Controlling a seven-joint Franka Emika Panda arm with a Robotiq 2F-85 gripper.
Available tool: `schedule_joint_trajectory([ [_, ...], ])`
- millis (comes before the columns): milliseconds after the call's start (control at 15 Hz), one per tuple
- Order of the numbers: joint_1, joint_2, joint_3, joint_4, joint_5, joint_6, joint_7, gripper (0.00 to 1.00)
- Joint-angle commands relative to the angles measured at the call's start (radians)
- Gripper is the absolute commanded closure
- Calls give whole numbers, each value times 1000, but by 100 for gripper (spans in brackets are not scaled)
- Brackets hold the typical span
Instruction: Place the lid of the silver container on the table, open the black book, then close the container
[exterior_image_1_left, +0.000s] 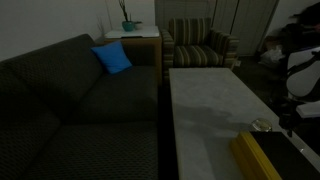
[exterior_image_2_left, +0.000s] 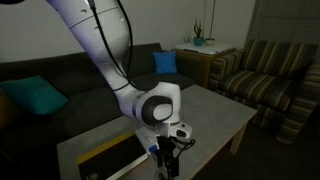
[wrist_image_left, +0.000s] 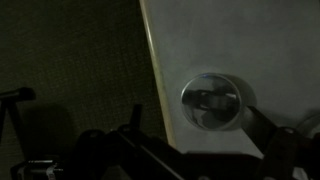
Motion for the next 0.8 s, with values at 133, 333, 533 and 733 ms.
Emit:
schedule_joint_trajectory([
  [133, 3, -103, 13, -70, -85, -172, -70, 0],
  [333, -5, -122, 22, -79, -115, -168, -96, 0],
  [533, -9, -87, 22, -32, -121, -163, -74, 0],
  [733, -9, -89, 23, -35, -124, -163, -79, 0],
])
